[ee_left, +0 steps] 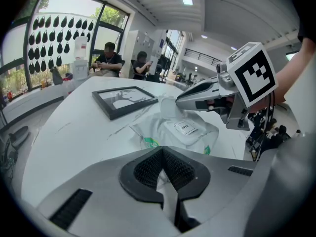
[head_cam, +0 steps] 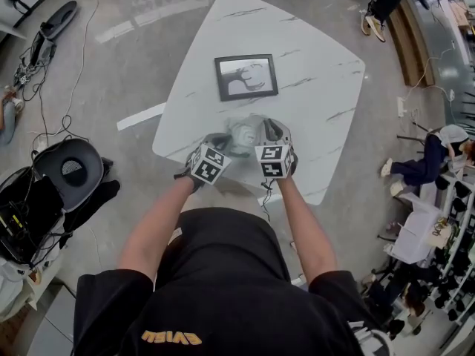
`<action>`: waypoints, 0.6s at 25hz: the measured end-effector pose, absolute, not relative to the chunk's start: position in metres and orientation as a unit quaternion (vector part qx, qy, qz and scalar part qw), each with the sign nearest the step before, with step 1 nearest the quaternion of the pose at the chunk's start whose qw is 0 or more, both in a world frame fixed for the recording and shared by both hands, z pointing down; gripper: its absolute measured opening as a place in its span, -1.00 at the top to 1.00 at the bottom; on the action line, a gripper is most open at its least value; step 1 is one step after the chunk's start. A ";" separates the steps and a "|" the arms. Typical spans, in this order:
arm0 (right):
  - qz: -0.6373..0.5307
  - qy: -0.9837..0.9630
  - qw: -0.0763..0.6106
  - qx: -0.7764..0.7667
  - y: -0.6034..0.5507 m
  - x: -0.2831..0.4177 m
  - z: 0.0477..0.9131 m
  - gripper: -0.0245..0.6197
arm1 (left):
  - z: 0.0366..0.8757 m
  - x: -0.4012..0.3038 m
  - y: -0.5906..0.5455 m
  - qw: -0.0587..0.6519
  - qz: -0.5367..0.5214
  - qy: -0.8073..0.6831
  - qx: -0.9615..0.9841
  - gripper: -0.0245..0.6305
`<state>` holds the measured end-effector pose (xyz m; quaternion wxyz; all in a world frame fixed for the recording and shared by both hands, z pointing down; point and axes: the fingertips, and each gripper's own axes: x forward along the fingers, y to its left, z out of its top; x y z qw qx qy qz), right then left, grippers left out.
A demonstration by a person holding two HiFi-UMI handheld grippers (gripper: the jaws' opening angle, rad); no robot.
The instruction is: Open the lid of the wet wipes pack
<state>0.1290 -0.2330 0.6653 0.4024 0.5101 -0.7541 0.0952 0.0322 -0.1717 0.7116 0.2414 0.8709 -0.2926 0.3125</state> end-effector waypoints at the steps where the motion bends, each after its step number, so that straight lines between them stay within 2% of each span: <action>1: 0.106 -0.752 0.401 0.512 -0.232 0.130 0.669 0.78 | 0.712 0.032 -0.172 0.242 0.312 -0.293 0.871 0.88; 9: 0.143 -0.746 0.409 0.507 -0.235 0.129 0.688 0.79 | 0.712 0.032 -0.172 0.241 0.313 -0.295 0.870 0.88; 15: 0.172 -0.751 0.399 0.497 -0.233 0.127 0.700 0.88 | 0.713 0.031 -0.172 0.241 0.314 -0.300 0.868 0.88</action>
